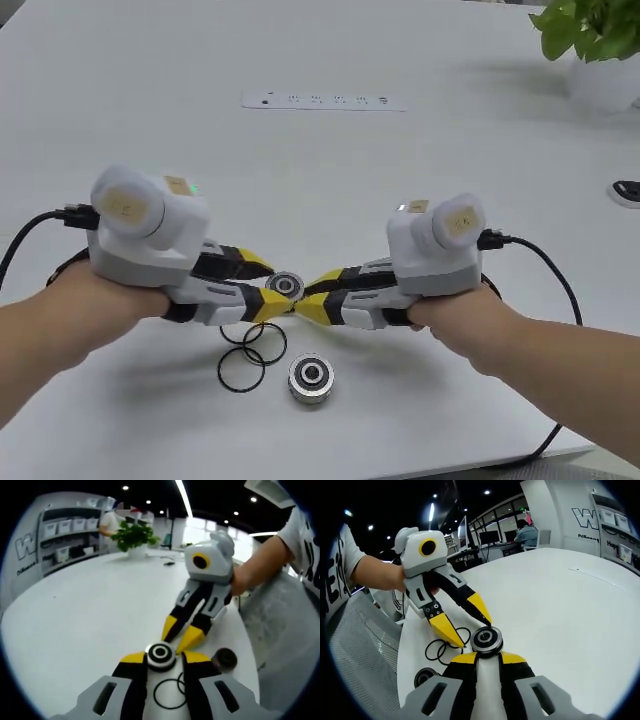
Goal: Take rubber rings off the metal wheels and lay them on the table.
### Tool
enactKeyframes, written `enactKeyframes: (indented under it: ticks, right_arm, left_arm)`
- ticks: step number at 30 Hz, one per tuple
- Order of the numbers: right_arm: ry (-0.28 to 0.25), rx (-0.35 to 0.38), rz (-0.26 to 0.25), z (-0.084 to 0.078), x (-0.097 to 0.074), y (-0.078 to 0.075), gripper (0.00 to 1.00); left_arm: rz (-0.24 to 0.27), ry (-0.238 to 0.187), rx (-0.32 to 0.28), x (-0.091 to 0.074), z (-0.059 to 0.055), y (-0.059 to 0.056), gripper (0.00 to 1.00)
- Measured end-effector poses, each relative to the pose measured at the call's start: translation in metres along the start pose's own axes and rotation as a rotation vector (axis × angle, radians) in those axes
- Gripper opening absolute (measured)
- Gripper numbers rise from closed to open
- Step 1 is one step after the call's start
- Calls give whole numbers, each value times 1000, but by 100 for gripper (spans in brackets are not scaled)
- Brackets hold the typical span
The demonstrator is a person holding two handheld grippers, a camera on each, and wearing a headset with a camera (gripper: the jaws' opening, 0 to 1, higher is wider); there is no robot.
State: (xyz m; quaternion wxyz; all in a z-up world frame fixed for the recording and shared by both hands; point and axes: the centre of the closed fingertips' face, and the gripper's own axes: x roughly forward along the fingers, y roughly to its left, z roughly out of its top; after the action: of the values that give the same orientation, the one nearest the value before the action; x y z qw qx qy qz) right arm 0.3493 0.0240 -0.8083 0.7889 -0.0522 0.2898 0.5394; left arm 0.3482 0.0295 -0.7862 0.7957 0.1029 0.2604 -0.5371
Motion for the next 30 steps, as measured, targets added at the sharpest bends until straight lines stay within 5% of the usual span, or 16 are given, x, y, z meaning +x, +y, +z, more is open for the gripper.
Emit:
enactKeyframes:
  ticks: [20, 30]
  right_arm:
    - [-8, -3, -3, 0, 0, -1, 13]
    - [-9, -6, -9, 0, 0, -1, 12]
  left_arm:
    - [24, 31, 91, 4, -1, 2, 17]
    - [31, 32, 90, 7, 0, 4, 17]
